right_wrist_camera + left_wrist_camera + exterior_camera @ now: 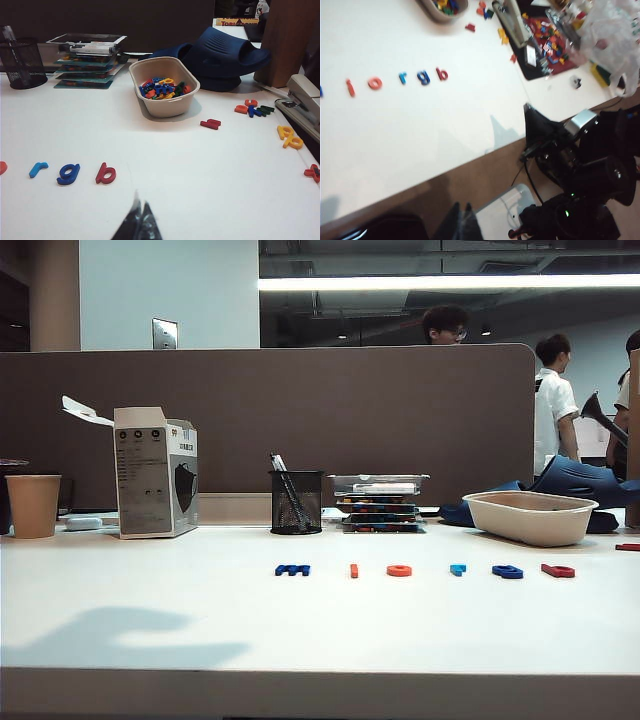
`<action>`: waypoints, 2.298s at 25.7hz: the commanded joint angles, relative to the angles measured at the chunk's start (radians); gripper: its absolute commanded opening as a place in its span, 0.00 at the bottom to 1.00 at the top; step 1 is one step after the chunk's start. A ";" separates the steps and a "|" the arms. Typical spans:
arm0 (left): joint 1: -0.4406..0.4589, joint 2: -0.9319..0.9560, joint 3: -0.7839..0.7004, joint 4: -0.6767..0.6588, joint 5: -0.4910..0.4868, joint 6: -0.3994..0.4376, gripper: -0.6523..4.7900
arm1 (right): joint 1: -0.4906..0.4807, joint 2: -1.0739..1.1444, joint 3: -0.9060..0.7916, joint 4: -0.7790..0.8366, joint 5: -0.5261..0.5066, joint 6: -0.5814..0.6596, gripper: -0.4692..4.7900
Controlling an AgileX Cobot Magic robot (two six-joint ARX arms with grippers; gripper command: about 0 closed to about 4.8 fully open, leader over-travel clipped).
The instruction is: Select the appropriate letters from the row of letter magnets placed on the table to arrange into the word "big".
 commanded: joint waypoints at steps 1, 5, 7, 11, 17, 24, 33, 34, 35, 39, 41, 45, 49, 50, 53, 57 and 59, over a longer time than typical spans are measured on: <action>-0.068 0.033 0.005 0.019 -0.164 -0.044 0.11 | 0.001 0.001 -0.005 0.019 0.005 -0.001 0.09; -0.111 0.046 0.005 0.000 -0.362 -0.044 0.11 | 0.001 0.001 -0.005 0.018 0.005 0.029 0.09; -0.110 0.046 0.005 -0.019 -0.369 -0.045 0.11 | 0.001 0.001 -0.005 0.018 0.005 0.029 0.09; -0.111 0.046 0.004 -0.069 -0.394 -0.081 0.11 | 0.002 0.001 -0.005 0.019 0.005 0.028 0.09; -0.111 0.045 0.004 -0.088 -0.409 -0.077 0.11 | 0.002 0.001 -0.004 0.018 -0.008 0.029 0.09; -0.111 0.046 0.004 -0.089 -0.407 -0.077 0.11 | 0.002 0.002 0.041 -0.003 -0.003 0.066 0.09; -0.110 0.046 0.004 -0.089 -0.407 -0.077 0.11 | 0.006 0.304 0.492 -0.362 0.061 0.071 0.09; -0.110 0.046 0.004 -0.089 -0.407 -0.077 0.11 | 0.011 0.351 0.530 -0.382 0.062 0.071 0.09; -0.110 0.046 0.004 -0.089 -0.407 -0.077 0.11 | 0.018 0.408 0.571 -0.390 0.061 0.071 0.09; -0.110 0.046 0.004 -0.089 -0.407 -0.077 0.11 | 0.070 0.584 0.690 -0.391 0.061 0.077 0.09; -0.110 0.046 0.004 -0.089 -0.407 -0.077 0.11 | 0.117 0.678 0.752 -0.412 0.061 0.084 0.09; -0.111 0.046 0.004 -0.089 -0.407 -0.077 0.11 | 0.224 0.866 0.882 -0.489 0.112 0.137 0.09; -0.110 0.046 0.004 -0.089 -0.407 -0.077 0.11 | 0.332 1.060 1.008 -0.573 0.210 0.137 0.11; -0.110 0.046 0.004 -0.089 -0.407 -0.077 0.11 | 0.348 1.100 1.032 -0.587 0.234 0.138 0.16; -0.110 0.046 0.004 -0.089 -0.407 -0.077 0.11 | 0.387 1.240 1.096 -0.605 0.269 0.180 0.35; -0.111 0.046 0.004 -0.089 -0.406 -0.077 0.11 | 0.391 1.460 1.154 -0.606 0.266 0.190 0.53; -0.110 0.046 0.004 -0.089 -0.406 -0.077 0.11 | 0.391 1.505 1.158 -0.604 0.266 0.190 0.53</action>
